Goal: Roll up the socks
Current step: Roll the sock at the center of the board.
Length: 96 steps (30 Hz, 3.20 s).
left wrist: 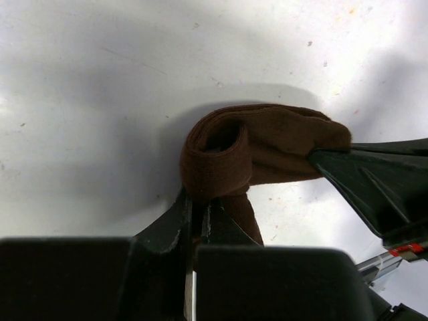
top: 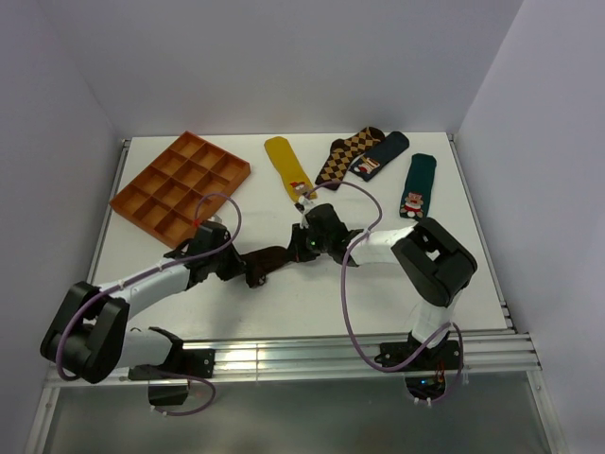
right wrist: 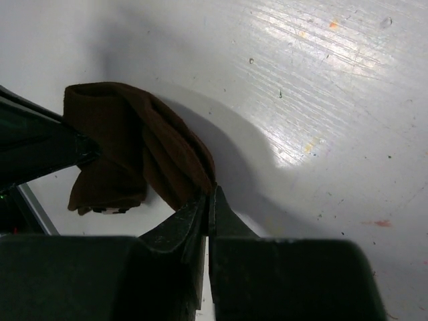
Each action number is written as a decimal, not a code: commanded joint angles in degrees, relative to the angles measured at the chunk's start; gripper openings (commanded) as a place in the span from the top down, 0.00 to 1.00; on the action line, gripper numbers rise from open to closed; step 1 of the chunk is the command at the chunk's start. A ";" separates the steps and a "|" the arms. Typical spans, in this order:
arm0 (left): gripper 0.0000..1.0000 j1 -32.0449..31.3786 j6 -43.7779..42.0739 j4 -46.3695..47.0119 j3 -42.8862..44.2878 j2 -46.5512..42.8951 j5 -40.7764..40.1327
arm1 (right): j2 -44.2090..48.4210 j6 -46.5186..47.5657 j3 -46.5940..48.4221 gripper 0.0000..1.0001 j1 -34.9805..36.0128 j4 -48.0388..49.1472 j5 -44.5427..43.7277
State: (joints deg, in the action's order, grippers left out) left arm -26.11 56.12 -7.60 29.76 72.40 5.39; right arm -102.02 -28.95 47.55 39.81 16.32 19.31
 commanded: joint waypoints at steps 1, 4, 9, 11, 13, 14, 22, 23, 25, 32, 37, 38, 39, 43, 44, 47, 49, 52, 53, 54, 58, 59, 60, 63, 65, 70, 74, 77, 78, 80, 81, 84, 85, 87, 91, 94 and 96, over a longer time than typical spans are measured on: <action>1.00 0.97 -3.47 -4.45 1.79 3.09 -2.49 | -0.11 0.30 1.05 0.93 -1.23 -1.21 -1.12; 1.00 0.97 -3.21 -3.57 1.53 5.38 -1.70 | 2.60 0.91 0.26 0.69 -0.71 0.12 -1.46; 1.00 0.97 -2.68 -2.60 1.09 6.26 -1.26 | 9.19 6.87 -0.26 0.45 3.51 -0.58 -8.40; 1.00 0.97 -2.68 -2.51 1.18 6.26 -1.26 | 11.13 9.43 -0.61 0.37 7.10 0.64 -10.95; 1.00 0.97 -2.59 -2.51 1.09 6.17 -1.34 | 11.14 11.80 -0.27 0.36 9.22 1.17 -12.10; 1.00 1.06 -2.51 -2.43 1.00 6.09 -1.26 | 10.70 12.16 0.17 0.35 10.10 1.09 -13.06; 1.00 0.97 -1.98 -1.63 0.39 5.91 -0.82 | 3.76 7.86 4.83 0.32 14.85 0.11 -15.80; 1.00 0.97 -1.98 -1.55 0.39 5.91 -0.73 | 3.41 7.33 4.92 0.31 14.94 0.38 -15.71; 1.00 0.97 -1.98 -1.11 0.12 6.00 -0.55 | 2.01 6.54 5.62 0.31 15.20 -0.05 -16.32; 1.00 0.97 -1.28 -0.05 -0.49 6.26 0.06 | -0.64 5.40 7.82 0.30 16.17 0.38 -13.69; 1.00 0.97 -1.01 0.30 -0.75 6.52 0.06 | -0.90 4.43 7.56 0.31 16.88 0.73 -12.46; 1.00 0.97 -0.92 0.39 -0.84 6.52 0.06 | -0.73 4.08 7.30 0.32 16.88 0.91 -12.11; 1.00 0.97 -0.84 0.48 -0.84 6.52 0.06 | -0.47 3.73 6.95 0.32 16.96 1.17 -12.02; 1.00 0.97 -0.57 0.83 -1.19 6.61 0.24 | -1.87 3.02 8.52 0.32 16.96 -1.89 -13.94; 1.00 0.97 -0.48 0.83 -1.19 6.44 0.24 | -2.13 2.85 8.79 0.32 16.96 -2.16 -14.30; 1.00 0.97 -0.48 0.83 -1.37 6.17 0.15 | -3.62 2.23 9.66 0.33 17.05 -3.48 -14.91; 1.00 0.97 -0.40 0.83 -1.46 6.00 0.24 | -4.68 1.88 10.02 0.35 16.96 -4.01 -15.35; 1.00 0.97 -0.48 1.00 -1.63 5.82 0.50 | -4.68 2.23 9.40 0.46 16.96 -3.05 -15.27; 1.00 0.97 -0.48 1.09 -1.63 5.73 0.67 | -4.25 2.49 9.14 0.60 17.05 -3.04 -15.35; 1.00 0.97 -0.40 1.09 -1.89 5.65 0.68 | -4.07 3.36 8.88 0.68 16.97 -3.04 -15.44; 0.85 2.02 -0.83 0.83 -1.99 2.85 1.82 | -1.87 7.41 8.09 1.00 16.96 -3.57 -16.41; 0.70 2.72 -1.10 -0.13 -1.81 1.88 2.17 | -1.26 9.24 8.00 1.00 16.96 -3.83 -16.93; 0.61 4.47 -1.45 -1.10 -1.11 0.82 2.61 | -1.08 10.13 8.08 1.00 16.96 -4.27 -17.02; 0.29 7.90 -3.29 -5.21 1.60 -3.40 2.17 | -0.29 13.55 7.74 1.00 16.96 -5.50 -17.64; 0.25 9.49 -4.52 -6.81 3.02 -5.77 2.34 | 0.15 15.05 7.65 1.00 16.96 -5.77 -17.38; 0.27 14.24 -6.72 -6.65 6.80 -1.76 6.54 | 1.55 19.71 7.12 1.00 17.05 -5.68 -15.80; 0.32 15.21 -7.51 -2.79 9.35 6.16 12.88 | 2.70 23.40 6.85 1.00 17.31 -6.12 -15.53; 0.32 14.86 -7.86 -0.32 10.75 10.12 15.00 | 3.32 25.25 6.94 1.00 17.32 -6.56 -15.00; 0.32 13.99 -8.21 -0.05 11.11 11.43 15.18 | 3.40 25.69 7.03 1.00 17.32 -6.73 -14.74; 0.32 12.93 -9.01 0.91 11.55 12.76 15.88 | 3.67 27.18 7.12 1.00 17.40 -6.91 -14.04; 0.33 11.79 -9.18 1.26 12.07 14.24 16.14 | 3.75 27.71 7.12 1.00 17.40 -7.17 -13.95; 0.34 10.73 -9.10 3.36 11.82 16.27 17.02 | 3.67 29.03 7.47 1.00 17.58 -7.79 -13.34; 0.36 10.55 -8.84 3.90 11.73 17.32 17.02 | 3.58 30.08 7.99 1.00 17.49 -8.75 -13.33; 0.38 10.20 -8.66 5.39 11.11 18.47 17.81 | 3.23 31.06 8.52 1.00 17.49 -9.37 -13.25; 0.47 9.76 -7.78 7.06 10.58 21.98 18.87 | 2.79 32.64 9.49 1.00 17.76 -10.25 -13.25; 0.60 9.15 -7.43 8.63 10.32 23.57 19.13 | 2.70 33.96 9.49 1.00 18.37 -9.55 -13.68; 0.65 8.36 -7.43 8.91 10.32 24.54 19.05 | 3.05 34.66 9.40 1.00 18.72 -8.94 -13.51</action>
State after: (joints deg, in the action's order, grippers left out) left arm -16.36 49.67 0.99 40.36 94.37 25.80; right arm -100.97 2.96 54.87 57.36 6.20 5.61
